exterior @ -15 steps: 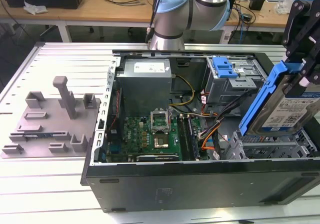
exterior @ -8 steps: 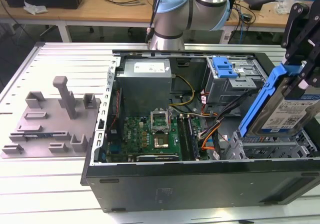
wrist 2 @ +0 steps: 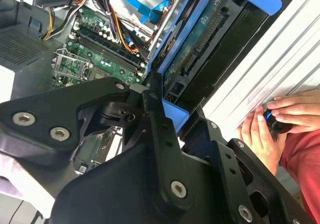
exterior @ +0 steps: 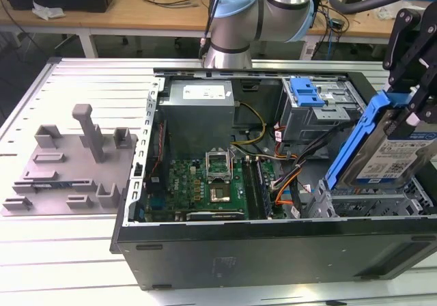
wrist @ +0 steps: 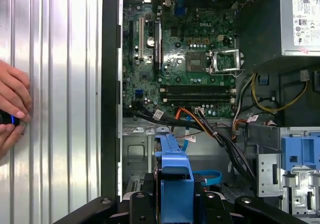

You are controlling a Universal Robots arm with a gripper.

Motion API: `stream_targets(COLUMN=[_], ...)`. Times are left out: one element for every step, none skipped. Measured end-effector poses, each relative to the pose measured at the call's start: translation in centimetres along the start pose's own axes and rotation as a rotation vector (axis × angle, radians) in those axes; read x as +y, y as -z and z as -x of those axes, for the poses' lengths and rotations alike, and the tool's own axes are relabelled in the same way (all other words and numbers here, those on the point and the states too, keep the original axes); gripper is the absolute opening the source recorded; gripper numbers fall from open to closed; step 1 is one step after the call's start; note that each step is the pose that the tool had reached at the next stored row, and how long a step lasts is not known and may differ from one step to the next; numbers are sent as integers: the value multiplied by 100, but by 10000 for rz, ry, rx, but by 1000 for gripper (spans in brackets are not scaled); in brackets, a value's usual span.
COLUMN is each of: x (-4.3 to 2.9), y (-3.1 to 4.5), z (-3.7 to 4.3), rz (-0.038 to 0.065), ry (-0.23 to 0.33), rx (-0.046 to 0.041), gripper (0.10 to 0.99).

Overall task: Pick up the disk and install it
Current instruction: 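Insert the disk into the insertion slot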

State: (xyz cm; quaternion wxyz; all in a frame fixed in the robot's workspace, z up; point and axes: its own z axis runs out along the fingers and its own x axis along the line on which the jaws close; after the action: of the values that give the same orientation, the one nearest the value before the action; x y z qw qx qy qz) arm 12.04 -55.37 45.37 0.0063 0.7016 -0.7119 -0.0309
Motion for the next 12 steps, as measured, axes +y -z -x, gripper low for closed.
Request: stream_targets(x=[-1,-3,-3,-4,-4,-5,-6,-6,-6,-7,-7,-7], y=[-7,-15,-21,-26,-30,-37,-44,-50,-53,-59,-64,-73], z=[-1,-1,-2,-2,-2,-3,-3,-3,-3,-3,-4,-4], rz=[0,0,0,0,0,0,0,0,0,0,0,0], ry=[-1,0,0,0,0,0,0,-1,0,-1,0,0], rx=[0,0,-1,0,0,0,0,0,0,0,0,0], gripper=[369,369,369,369,369,369,369,369,369,369,369,369])
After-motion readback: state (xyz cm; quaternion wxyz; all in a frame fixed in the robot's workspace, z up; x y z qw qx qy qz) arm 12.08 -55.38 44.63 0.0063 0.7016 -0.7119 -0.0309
